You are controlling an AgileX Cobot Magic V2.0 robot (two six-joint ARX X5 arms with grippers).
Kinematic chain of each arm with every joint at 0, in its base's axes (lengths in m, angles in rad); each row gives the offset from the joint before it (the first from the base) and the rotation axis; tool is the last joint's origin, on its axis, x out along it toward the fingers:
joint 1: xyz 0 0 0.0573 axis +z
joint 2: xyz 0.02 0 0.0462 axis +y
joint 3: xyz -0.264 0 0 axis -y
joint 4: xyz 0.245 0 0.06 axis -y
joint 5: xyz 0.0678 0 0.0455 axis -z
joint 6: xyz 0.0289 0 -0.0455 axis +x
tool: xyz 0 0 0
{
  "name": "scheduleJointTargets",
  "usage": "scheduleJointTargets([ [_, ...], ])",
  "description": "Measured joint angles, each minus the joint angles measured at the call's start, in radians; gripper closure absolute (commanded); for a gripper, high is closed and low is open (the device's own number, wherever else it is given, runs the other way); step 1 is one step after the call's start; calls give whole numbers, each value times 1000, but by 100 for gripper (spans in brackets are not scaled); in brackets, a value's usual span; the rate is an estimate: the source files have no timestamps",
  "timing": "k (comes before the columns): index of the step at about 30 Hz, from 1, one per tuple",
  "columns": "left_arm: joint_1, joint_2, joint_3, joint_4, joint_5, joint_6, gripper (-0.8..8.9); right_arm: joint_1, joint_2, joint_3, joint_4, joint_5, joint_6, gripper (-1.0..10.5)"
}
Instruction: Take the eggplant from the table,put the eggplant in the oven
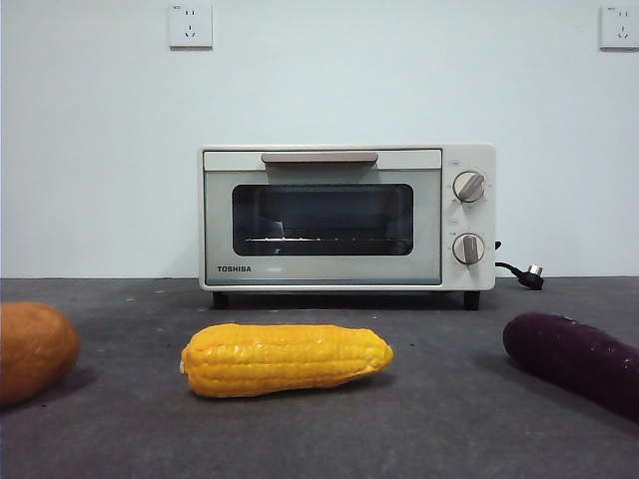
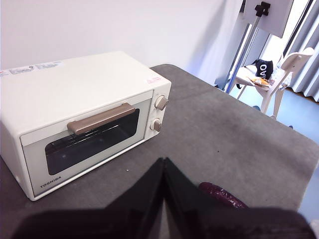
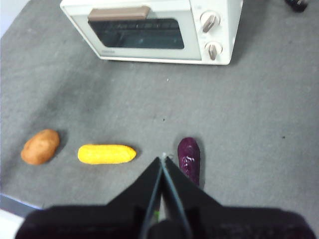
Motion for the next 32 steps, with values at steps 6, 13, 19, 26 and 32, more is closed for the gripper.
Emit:
scheduleJointTargets([
  [6, -19, 35, 0, 0, 0, 16, 819, 40, 40, 0, -9, -55, 0, 473],
  [13, -40, 108, 0, 14, -1, 32, 819, 83, 138, 1, -64, -83, 4, 369],
  [19, -74, 228, 0, 137, -11, 37, 819, 126, 193, 1, -69, -92, -14, 370],
  [26, -114, 451, 50, 276, -119, 37, 819, 146, 200, 1, -69, -95, -15, 371],
  [32, -135, 639, 221, 279, -133, 55, 819, 147, 200, 1, -69, -95, -15, 375],
])
